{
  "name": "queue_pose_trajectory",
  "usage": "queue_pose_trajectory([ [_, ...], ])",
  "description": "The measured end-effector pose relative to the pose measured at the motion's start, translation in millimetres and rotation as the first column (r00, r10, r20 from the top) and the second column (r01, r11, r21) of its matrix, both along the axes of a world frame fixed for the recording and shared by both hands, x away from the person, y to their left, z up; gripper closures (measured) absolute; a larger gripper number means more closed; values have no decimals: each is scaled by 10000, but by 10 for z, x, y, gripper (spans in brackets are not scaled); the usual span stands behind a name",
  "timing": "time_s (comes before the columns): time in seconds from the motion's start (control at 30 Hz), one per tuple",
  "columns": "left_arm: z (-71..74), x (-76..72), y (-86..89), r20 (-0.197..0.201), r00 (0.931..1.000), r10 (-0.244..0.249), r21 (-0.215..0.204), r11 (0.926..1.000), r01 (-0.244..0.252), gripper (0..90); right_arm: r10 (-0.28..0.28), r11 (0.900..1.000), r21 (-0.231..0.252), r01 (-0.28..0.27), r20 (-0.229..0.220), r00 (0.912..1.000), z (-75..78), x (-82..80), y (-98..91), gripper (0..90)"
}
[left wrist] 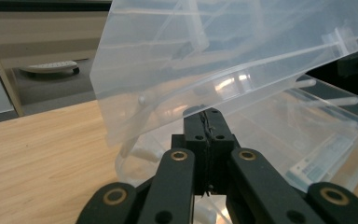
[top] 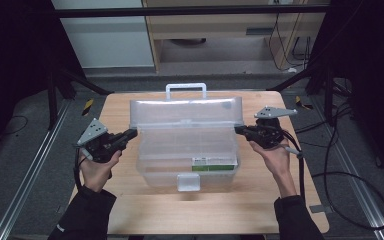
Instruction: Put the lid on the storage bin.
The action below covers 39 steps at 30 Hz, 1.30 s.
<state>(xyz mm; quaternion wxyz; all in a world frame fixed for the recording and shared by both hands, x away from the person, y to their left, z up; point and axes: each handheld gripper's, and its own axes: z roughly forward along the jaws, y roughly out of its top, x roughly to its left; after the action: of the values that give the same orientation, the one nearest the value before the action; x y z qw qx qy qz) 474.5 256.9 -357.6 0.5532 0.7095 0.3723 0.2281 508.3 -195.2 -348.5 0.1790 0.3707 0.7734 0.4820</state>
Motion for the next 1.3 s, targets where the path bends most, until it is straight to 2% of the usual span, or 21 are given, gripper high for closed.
queue_pose_trajectory([
  [0.27, -100, -57, 17, -182, 9996, -210, 584, 9981, 220, 878, -39, 9997, -222, 38, -43, 10000, -76, -124, -37, 900],
  [0.47, -179, -104, 29, -319, 9992, -237, 1038, 9942, 269, 875, -269, 9972, -696, 264, -74, 9996, -143, -205, -51, 899],
  [0.77, -275, -153, 34, -586, 9977, -342, 1393, 9893, 421, 882, -383, 9962, -785, 376, -69, 9992, -207, -315, -121, 899],
  [1.1, -423, -155, 108, -985, 9951, -44, 1737, 9846, 215, 870, -266, 9951, -962, 234, -314, 9992, -376, -392, -124, 894],
  [1.3, -572, -80, 149, -1421, 9897, 161, 2000, 9797, 128, 861, -381, 9856, -1665, 294, -498, 9980, -470, -384, -100, 896],
])
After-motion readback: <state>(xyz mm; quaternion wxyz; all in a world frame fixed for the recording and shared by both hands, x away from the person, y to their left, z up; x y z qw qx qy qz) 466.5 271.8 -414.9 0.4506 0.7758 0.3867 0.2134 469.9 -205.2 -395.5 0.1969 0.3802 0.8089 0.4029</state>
